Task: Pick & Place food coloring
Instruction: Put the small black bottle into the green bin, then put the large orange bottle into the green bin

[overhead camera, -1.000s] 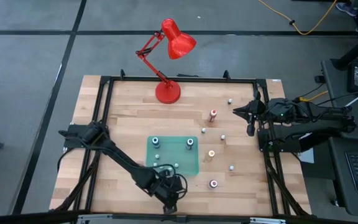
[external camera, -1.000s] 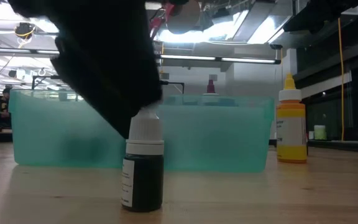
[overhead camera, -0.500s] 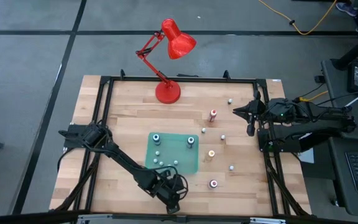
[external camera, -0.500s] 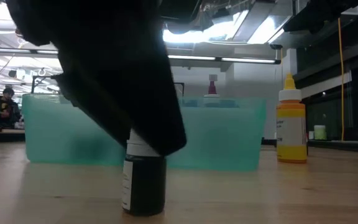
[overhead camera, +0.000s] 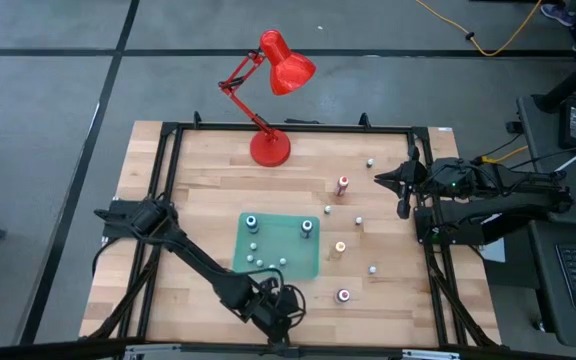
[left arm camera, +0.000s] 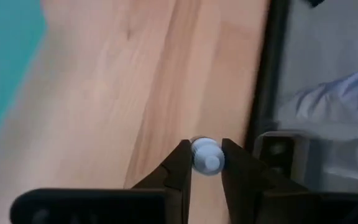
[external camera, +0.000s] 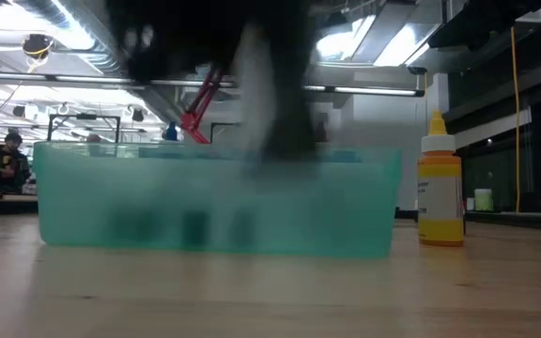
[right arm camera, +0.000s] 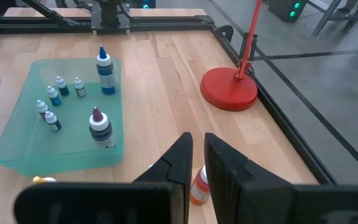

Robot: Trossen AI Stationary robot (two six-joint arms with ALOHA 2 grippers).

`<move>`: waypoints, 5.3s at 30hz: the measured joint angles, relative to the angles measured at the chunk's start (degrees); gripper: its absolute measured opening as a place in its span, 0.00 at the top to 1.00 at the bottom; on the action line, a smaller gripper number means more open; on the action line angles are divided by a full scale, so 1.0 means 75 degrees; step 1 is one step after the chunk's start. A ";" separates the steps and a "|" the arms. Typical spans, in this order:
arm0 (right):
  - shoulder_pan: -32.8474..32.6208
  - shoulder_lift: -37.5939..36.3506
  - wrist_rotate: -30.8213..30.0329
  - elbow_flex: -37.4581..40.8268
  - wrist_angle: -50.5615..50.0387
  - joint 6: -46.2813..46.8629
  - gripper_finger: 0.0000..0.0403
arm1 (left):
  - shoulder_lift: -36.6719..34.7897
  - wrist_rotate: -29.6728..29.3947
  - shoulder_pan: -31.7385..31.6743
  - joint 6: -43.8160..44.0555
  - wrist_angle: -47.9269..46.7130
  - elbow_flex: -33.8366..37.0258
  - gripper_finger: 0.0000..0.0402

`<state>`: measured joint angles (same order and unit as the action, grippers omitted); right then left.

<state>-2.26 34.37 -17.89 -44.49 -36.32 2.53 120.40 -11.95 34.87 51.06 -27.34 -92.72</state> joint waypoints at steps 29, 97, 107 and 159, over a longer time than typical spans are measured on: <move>-0.0003 0.0003 0.0000 -0.0003 0.0000 0.0001 0.89 | -0.1430 -0.1843 -0.1169 0.1894 -0.6561 -0.3475 0.84; 0.0000 0.0000 0.0000 -0.0001 0.0000 0.0001 0.89 | -0.2248 -0.0991 -0.2008 0.0662 -0.0634 0.3854 0.82; 0.0000 0.0000 0.0000 -0.0002 0.0000 -0.0001 0.89 | -0.2248 -0.0856 -0.2020 0.0610 -0.0492 0.3854 0.71; 0.0000 0.0000 0.0001 -0.0001 0.0000 0.0001 0.89 | -0.2251 -0.0041 -0.4290 -0.4835 -0.1676 -0.0922 0.65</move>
<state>-2.27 34.37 -17.88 -44.50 -36.32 2.54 103.53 -12.26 2.70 14.80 -39.91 -99.63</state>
